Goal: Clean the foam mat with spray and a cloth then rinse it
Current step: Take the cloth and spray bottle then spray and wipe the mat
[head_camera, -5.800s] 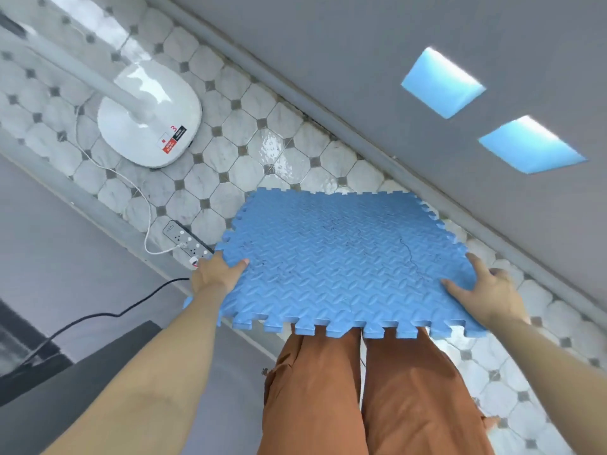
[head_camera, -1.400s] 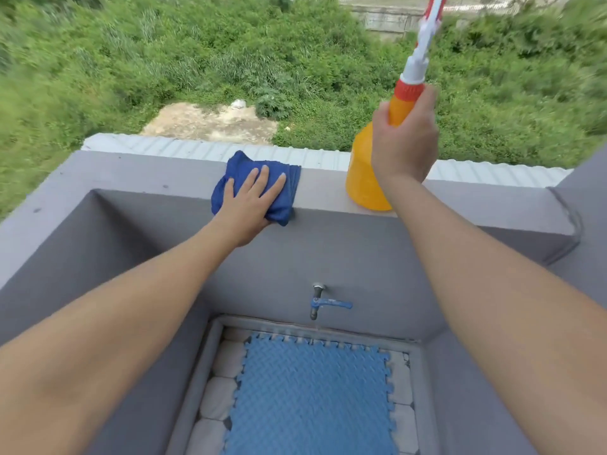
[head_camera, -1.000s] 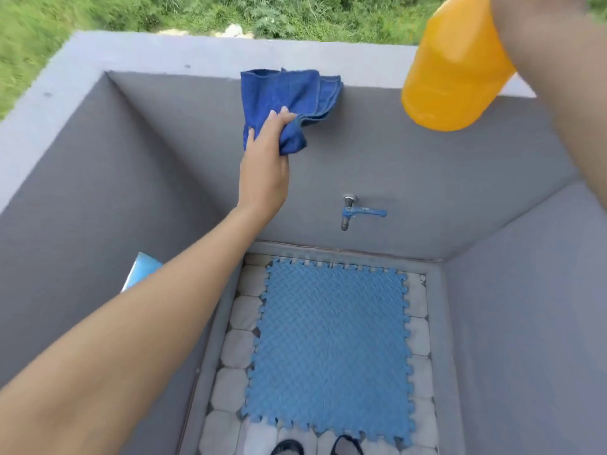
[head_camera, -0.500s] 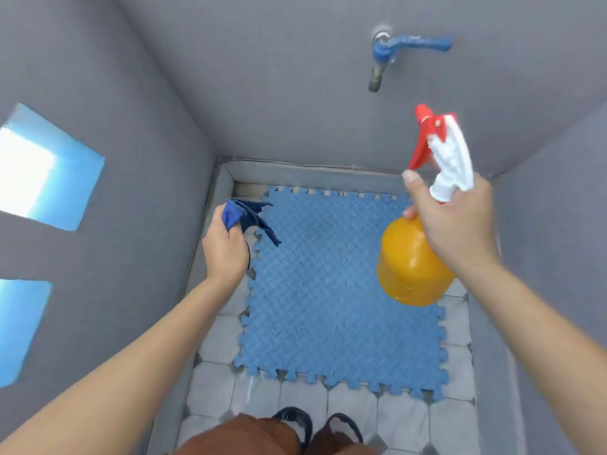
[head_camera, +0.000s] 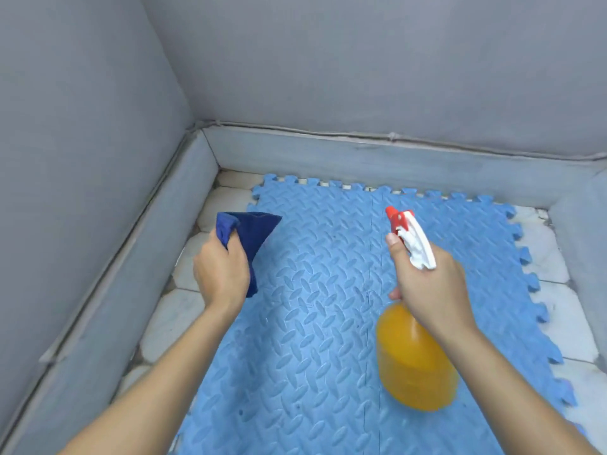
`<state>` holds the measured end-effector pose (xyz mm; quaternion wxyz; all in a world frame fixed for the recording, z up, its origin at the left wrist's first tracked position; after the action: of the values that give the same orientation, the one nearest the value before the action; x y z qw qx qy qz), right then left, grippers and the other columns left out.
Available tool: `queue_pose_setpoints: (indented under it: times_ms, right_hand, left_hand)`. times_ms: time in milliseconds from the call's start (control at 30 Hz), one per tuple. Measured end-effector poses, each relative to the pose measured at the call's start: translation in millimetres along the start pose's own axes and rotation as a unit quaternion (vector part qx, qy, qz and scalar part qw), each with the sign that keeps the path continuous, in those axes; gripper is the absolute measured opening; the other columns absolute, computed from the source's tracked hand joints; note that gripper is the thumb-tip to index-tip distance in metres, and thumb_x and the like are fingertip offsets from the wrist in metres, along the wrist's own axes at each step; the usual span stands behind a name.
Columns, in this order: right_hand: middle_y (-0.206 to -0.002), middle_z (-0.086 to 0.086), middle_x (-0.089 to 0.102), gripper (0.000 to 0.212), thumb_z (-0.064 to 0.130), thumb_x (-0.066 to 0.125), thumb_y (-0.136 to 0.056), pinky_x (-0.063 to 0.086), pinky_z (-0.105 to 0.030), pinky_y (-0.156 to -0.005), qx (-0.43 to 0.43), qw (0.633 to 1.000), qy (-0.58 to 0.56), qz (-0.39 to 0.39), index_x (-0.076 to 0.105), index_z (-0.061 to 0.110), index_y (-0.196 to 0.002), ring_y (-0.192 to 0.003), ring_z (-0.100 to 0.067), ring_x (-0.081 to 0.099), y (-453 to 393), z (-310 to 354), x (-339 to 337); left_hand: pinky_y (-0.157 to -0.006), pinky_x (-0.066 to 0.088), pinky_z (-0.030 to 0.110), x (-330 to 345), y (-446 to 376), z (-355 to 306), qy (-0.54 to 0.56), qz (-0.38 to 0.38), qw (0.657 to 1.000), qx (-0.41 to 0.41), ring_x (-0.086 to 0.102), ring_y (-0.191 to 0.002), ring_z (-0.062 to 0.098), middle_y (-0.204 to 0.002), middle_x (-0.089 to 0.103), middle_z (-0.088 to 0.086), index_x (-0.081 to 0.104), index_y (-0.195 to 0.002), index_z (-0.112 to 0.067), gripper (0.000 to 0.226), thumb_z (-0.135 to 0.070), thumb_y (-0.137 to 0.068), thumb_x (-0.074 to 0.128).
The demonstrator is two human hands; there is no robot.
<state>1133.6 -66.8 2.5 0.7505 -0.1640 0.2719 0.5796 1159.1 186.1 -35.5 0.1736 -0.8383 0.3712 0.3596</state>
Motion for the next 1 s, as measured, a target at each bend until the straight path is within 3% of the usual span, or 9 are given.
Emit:
queue_pose_setpoints:
  times_ms: [67, 133, 200, 300, 400, 467, 667, 900, 1000]
  right_hand:
    - [-0.054, -0.007, 0.048, 0.039, 0.042, 0.052, -0.098, 0.037, -0.009, -0.042, 0.006, 1.0, 0.019, 0.024, 0.051, 0.012, -0.072, -0.046, -0.018, 0.065, -0.5, -0.8, 4.1]
    - [-0.053, -0.004, 0.046, 0.041, 0.044, 0.048, -0.098, 0.037, -0.014, -0.044, 0.023, 0.997, 0.047, 0.053, 0.047, 0.015, -0.07, -0.041, -0.013, 0.063, -1.2, -3.9, 6.8]
    - [-0.05, -0.003, 0.046, 0.04, 0.043, 0.048, -0.099, 0.036, -0.017, -0.043, 0.049, 0.994, 0.063, 0.069, 0.046, 0.017, -0.068, -0.041, -0.014, 0.064, 4.5, -7.9, 9.6]
    - [-0.051, -0.003, 0.049, 0.037, 0.04, 0.049, -0.098, 0.041, -0.025, -0.047, 0.058, 0.994, 0.066, 0.066, 0.048, 0.019, -0.068, -0.044, -0.018, 0.065, 18.1, -9.5, 11.8]
    - [-0.051, -0.003, 0.049, 0.036, 0.041, 0.048, -0.098, 0.04, -0.024, -0.047, 0.069, 0.993, 0.067, 0.065, 0.048, 0.021, -0.069, -0.041, -0.017, 0.065, 18.7, -12.7, 11.0]
    - [-0.051, -0.003, 0.048, 0.037, 0.042, 0.048, -0.098, 0.037, -0.018, -0.041, 0.083, 0.991, 0.075, 0.071, 0.047, 0.02, -0.069, -0.04, -0.016, 0.065, 17.7, -14.8, 9.2]
    - [-0.054, -0.001, 0.049, 0.037, 0.045, 0.049, -0.097, 0.041, -0.028, -0.055, 0.088, 0.984, 0.111, 0.11, 0.049, 0.016, -0.075, -0.042, -0.015, 0.066, 20.2, -14.5, 8.6]
    - [-0.07, 0.002, 0.057, 0.029, 0.05, 0.052, -0.093, 0.045, -0.03, -0.064, 0.091, 0.977, 0.122, 0.152, 0.051, 0.022, -0.088, -0.044, -0.014, 0.066, 26.0, -18.2, 14.2]
    - [-0.061, 0.002, 0.051, 0.026, 0.045, 0.052, -0.095, 0.043, -0.03, -0.059, 0.058, 0.976, 0.106, 0.181, 0.048, 0.026, -0.079, -0.044, -0.016, 0.067, 29.8, -13.6, 15.5]
  left_hand:
    - [-0.07, 0.034, 0.037, 6.7, 5.5, 9.0, 0.038, 0.0, 0.998, 0.059, 0.055, -0.087, 0.037, -0.081, 0.058, 0.011, 0.054, -0.085, -0.01, 0.016, -0.011, -0.093, 0.039]
    - [-0.098, 0.038, 0.043, 13.9, 17.1, 22.3, 0.055, 0.048, 0.989, 0.126, 0.05, -0.12, 0.034, -0.12, 0.061, 0.013, 0.057, -0.12, -0.008, 0.036, 0.0, -0.089, 0.041]
    - [-0.12, 0.012, 0.038, 24.4, 30.7, 39.4, 0.053, 0.108, 0.978, 0.171, 0.027, -0.143, 0.02, -0.151, 0.037, 0.007, 0.038, -0.143, -0.007, 0.06, 0.008, -0.085, 0.042]
    - [-0.12, -0.005, 0.034, 49.4, 47.3, 61.1, -0.005, 0.206, 0.957, 0.202, 0.002, -0.148, 0.014, -0.159, 0.013, -0.003, 0.026, -0.15, -0.014, 0.067, 0.0, -0.087, 0.042]
    - [-0.119, -0.011, 0.037, 77.1, 59.2, 79.4, -0.111, 0.257, 0.936, 0.213, -0.012, -0.148, 0.016, -0.16, -0.005, -0.007, 0.01, -0.154, -0.021, 0.064, -0.032, -0.093, 0.027]
    - [-0.118, -0.012, 0.036, 84.1, 62.2, 84.2, -0.153, 0.228, 0.934, 0.23, -0.014, -0.147, 0.017, -0.161, -0.005, -0.004, 0.007, -0.154, -0.022, 0.064, -0.039, -0.094, 0.025]
    - [-0.119, -0.011, 0.035, 82.8, 62.3, 86.7, -0.148, 0.223, 0.933, 0.24, -0.013, -0.147, 0.015, -0.161, -0.005, -0.003, 0.006, -0.154, -0.02, 0.064, -0.034, -0.099, 0.036]
    - [-0.119, -0.01, 0.032, 74.0, 61.4, 91.1, -0.086, 0.216, 0.951, 0.204, -0.01, -0.146, 0.008, -0.161, 0.0, -0.005, 0.012, -0.153, -0.017, 0.06, -0.026, -0.099, 0.036]
    - [-0.12, -0.008, 0.029, 69.4, 62.7, 88.5, -0.01, 0.211, 0.964, 0.162, -0.008, -0.143, -0.002, -0.16, 0.007, -0.01, 0.017, -0.152, -0.019, 0.056, -0.024, -0.099, 0.035]
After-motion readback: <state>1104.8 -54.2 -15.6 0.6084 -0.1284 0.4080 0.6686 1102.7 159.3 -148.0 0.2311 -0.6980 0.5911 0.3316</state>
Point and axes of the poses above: each hand's wrist, its own y-axis away from the middle knuckle, its own x-axis out of the palm, z = x × y, the point moved 1 cm from there along -y, towards the middle knuckle
